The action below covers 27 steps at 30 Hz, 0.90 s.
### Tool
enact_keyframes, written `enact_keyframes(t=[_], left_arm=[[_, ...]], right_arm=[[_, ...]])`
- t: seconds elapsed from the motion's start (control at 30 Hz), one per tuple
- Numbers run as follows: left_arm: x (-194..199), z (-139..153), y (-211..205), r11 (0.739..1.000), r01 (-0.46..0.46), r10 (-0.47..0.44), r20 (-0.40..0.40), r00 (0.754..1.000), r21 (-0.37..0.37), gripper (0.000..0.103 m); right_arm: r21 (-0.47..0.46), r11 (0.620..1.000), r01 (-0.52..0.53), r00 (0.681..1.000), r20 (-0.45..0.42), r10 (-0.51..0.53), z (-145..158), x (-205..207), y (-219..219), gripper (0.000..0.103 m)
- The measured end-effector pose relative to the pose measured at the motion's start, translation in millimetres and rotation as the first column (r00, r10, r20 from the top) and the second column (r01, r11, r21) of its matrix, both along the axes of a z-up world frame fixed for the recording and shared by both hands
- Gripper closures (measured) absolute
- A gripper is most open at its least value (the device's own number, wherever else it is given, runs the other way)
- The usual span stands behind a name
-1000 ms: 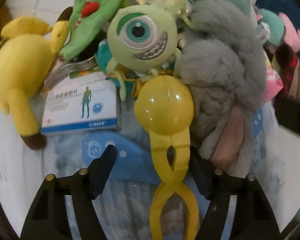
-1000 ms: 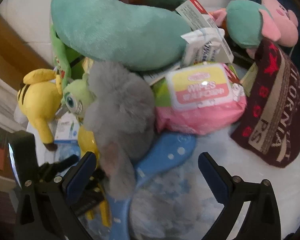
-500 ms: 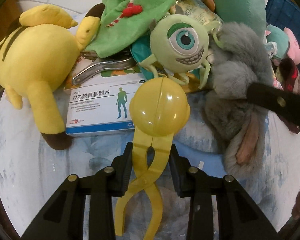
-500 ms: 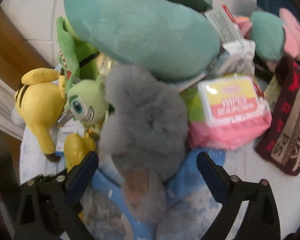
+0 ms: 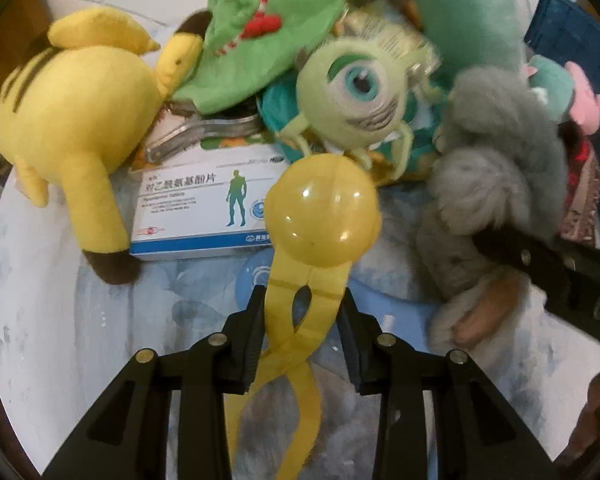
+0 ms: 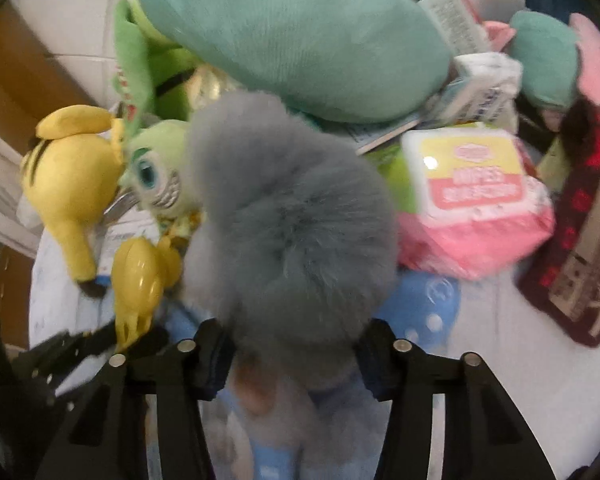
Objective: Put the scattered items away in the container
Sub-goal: 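Close the left tool on the yellow plastic tongs while the right tool grasps the grey fluffy plush, then lift the yellow tongs with the left tool while the right tool lifts the grey plush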
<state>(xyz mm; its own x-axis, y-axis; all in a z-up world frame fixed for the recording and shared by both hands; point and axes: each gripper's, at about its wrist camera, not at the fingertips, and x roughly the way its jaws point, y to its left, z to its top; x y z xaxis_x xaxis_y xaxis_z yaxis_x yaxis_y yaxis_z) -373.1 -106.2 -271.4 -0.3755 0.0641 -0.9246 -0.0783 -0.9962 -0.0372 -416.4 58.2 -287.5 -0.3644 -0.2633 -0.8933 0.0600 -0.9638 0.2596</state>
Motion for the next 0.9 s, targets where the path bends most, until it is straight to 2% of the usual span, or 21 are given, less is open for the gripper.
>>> enact_keyframes(t=[0.07, 0.13, 0.2, 0.27, 0.3, 0.37, 0.4, 0.43, 0.5, 0.67, 0.73, 0.77, 0.8, 0.87, 0.9], left_arm=[[8, 12, 4, 1.0, 0.008, -0.008, -0.028, 1.0, 0.005, 0.069], [13, 17, 8, 1.0, 0.017, -0.017, -0.043, 0.999, 0.005, 0.069], [12, 11, 11, 1.0, 0.017, -0.017, -0.024, 1.0, -0.009, 0.069], [12, 2, 11, 1.0, 0.012, -0.012, -0.004, 1.0, -0.015, 0.069], [23, -8, 14, 1.0, 0.01, -0.01, -0.002, 1.0, -0.022, 0.069], [24, -9, 9, 1.0, 0.002, -0.002, -0.006, 1.0, -0.024, 0.069], [24, -10, 7, 1.0, -0.002, 0.002, -0.008, 1.0, -0.024, 0.069], [24, -9, 6, 1.0, -0.007, 0.007, -0.01, 1.0, -0.02, 0.069], [22, -9, 3, 1.0, -0.015, 0.015, -0.016, 1.0, -0.022, 0.069], [17, -13, -2, 0.999, -0.015, 0.015, -0.002, 1.0, 0.045, 0.068], [12, -21, 0, 0.999, -0.011, 0.011, 0.021, 1.0, 0.044, 0.063], [10, -25, 0, 0.999, -0.009, 0.007, 0.031, 0.999, 0.052, 0.063], [11, -24, 1, 0.999, -0.008, 0.006, 0.029, 1.0, 0.053, 0.063], [14, -24, 3, 0.998, -0.006, 0.004, 0.026, 1.0, 0.056, 0.067], [15, -23, 4, 0.998, -0.005, 0.003, 0.023, 1.0, 0.057, 0.077]], right_arm=[[0.002, 1.0, -0.017, 1.0, 0.004, 0.017, 8, 14, 8, 0.066], [0.007, 1.0, -0.02, 1.0, 0.014, 0.02, 11, 24, 14, 0.084], [0.011, 1.0, -0.019, 0.999, 0.029, 0.019, 7, 29, 20, 0.089], [-0.014, 1.0, 0.004, 0.999, 0.042, -0.003, 2, 32, 25, 0.089], [-0.043, 0.999, 0.02, 0.999, 0.039, -0.019, 1, 33, 28, 0.087], [-0.066, 0.997, 0.047, 0.999, 0.027, -0.046, 4, 33, 35, 0.067], [-0.066, 0.997, 0.05, 0.999, 0.019, -0.049, 5, 31, 34, 0.043], [-0.065, 0.997, 0.051, 0.999, 0.011, -0.051, 7, 28, 33, 0.028], [-0.068, 0.996, 0.052, 0.999, -0.005, -0.052, 9, 23, 30, 0.027], [-0.059, 0.997, 0.043, 0.999, -0.005, -0.043, 0, -1, 13, 0.027], [-0.048, 0.998, 0.037, 0.999, 0.012, -0.037, -11, -12, 6, 0.029], [-0.038, 0.999, 0.034, 0.999, 0.026, -0.033, -18, -18, 3, 0.033], [-0.046, 0.999, 0.027, 0.999, 0.039, -0.025, -24, -22, 1, 0.049], [-0.042, 0.999, 0.014, 0.999, 0.048, -0.012, -31, -28, -3, 0.053], [-0.026, 1.0, 0.006, 0.999, 0.041, -0.005, -28, -28, -6, 0.055]])
